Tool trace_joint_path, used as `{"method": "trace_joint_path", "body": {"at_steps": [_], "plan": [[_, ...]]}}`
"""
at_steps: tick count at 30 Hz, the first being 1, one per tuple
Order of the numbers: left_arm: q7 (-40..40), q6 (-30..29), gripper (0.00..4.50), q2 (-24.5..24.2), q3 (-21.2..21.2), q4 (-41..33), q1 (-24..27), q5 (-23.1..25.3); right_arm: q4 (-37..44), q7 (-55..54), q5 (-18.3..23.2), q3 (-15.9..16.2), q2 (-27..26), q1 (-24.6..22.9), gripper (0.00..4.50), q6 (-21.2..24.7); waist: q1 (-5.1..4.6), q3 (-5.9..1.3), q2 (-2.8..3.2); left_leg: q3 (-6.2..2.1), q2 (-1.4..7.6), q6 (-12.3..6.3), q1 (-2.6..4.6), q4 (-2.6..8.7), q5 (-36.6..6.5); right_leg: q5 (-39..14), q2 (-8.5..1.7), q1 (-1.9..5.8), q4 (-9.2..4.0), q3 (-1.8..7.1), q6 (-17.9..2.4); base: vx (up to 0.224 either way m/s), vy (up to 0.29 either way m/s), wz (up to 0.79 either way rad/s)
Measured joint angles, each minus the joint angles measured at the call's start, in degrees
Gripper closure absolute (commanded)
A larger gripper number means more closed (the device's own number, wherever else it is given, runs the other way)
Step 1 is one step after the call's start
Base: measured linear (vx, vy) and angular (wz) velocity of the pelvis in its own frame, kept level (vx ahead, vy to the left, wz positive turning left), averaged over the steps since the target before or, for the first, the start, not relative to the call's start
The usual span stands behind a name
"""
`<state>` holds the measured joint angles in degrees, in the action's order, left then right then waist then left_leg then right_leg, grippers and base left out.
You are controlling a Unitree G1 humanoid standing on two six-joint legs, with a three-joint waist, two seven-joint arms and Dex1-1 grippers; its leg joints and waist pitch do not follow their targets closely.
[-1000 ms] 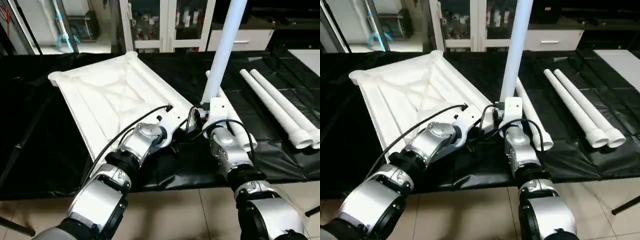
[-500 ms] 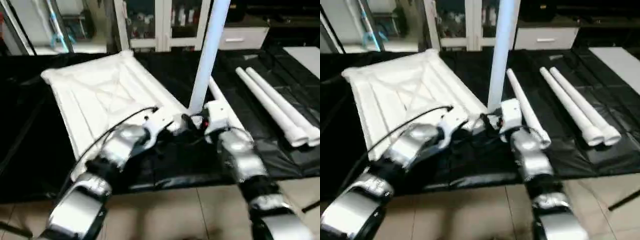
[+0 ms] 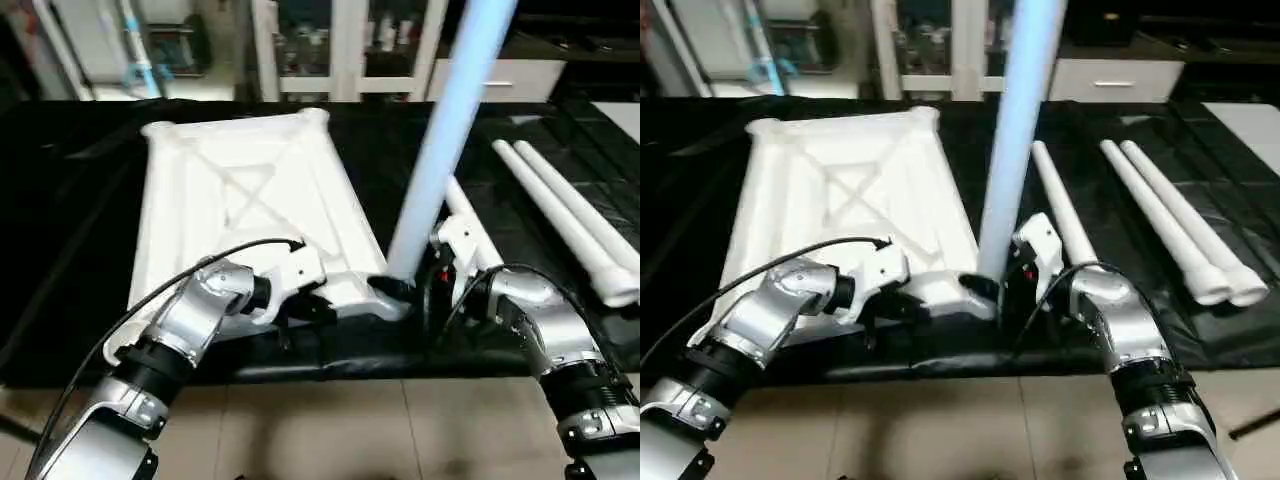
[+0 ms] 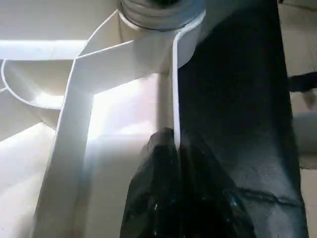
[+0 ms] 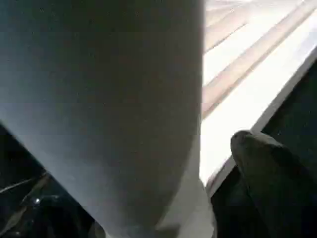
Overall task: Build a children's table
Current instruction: Rotate leg to tighten
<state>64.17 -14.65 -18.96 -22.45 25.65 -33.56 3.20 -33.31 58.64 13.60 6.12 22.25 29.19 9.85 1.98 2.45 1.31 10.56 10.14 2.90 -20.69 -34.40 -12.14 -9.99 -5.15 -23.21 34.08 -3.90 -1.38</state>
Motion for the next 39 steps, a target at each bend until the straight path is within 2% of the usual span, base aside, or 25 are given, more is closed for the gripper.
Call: {"method": "trace_joint_path", "body": {"at_steps": [9, 11, 18, 31, 35, 39], "plan": [[0.25, -0.16, 4.5, 0.17, -0.11, 0.5, -0.25, 0.42, -4.77, 4.53, -3.28, 3.27, 2.13, 2.24, 0.37, -1.74, 0.06, -0.03, 0.02, 0.26, 0.03, -0.01, 0.18, 0.0, -0.05, 0.0, -0.1, 0.11, 0.07, 0.02, 0.0, 0.0, 0.0, 0.0], [0.25, -0.2, 4.5, 0.18, -0.11, 0.5, -0.27, 0.44, -5.38, 4.79, -3.39, 3.28, 2.09, 2.33, 0.37, -1.8, 0.07, -0.03, 0.02, 0.27, 0.03, -0.02, 0.18, 0.0, -0.04, 0.0, -0.1, 0.11, 0.07, 0.03, 0.01, 0.0, 0.0, 0.0], [0.22, -0.37, 4.5, 0.43, 0.07, 1.11, -0.49, 0.42, -7.72, 5.07, -3.35, 3.12, 1.42, 3.12, 1.03, -2.96, -0.18, -0.04, 0.01, 0.35, 0.03, -0.01, 0.26, -0.02, -0.05, 0.0, -0.1, 0.15, 0.07, 0.08, -0.01, 0.0, 0.0, 0.0], [-0.21, -0.73, 4.5, 1.0, 0.69, 2.02, -0.67, 0.41, -8.11, 3.64, -3.48, 1.65, -0.15, 2.41, 1.39, -4.12, -0.51, -0.11, -0.1, 0.49, 0.08, 0.05, 0.48, -0.02, -0.09, 0.01, -0.1, 0.22, 0.1, 0.13, -0.01, 0.0, 0.0, 0.0], [-3.15, -0.78, 4.5, 1.82, 2.38, 4.21, -1.24, 0.65, -10.02, -4.14, -4.11, -0.17, -3.82, 2.2, 1.45, -8.1, -1.07, -0.11, -0.11, 0.5, 0.09, 0.11, 0.48, -0.02, -0.1, 0.02, -0.1, 0.22, 0.15, 0.13, -0.02, 0.0, 0.0, 0.0], [-10.87, -0.13, 4.5, 5.9, 4.04, 9.92, -3.89, 1.26, -12.44, -18.29, -5.29, -2.79, -8.96, 2.92, 1.66, -10.12, -1.68, -0.09, -0.15, 0.51, 0.06, 0.12, 0.56, -0.04, -0.11, 0.0, -0.11, 0.28, 0.04, 0.17, 0.0, 0.0, 0.0, 0.0]]}}
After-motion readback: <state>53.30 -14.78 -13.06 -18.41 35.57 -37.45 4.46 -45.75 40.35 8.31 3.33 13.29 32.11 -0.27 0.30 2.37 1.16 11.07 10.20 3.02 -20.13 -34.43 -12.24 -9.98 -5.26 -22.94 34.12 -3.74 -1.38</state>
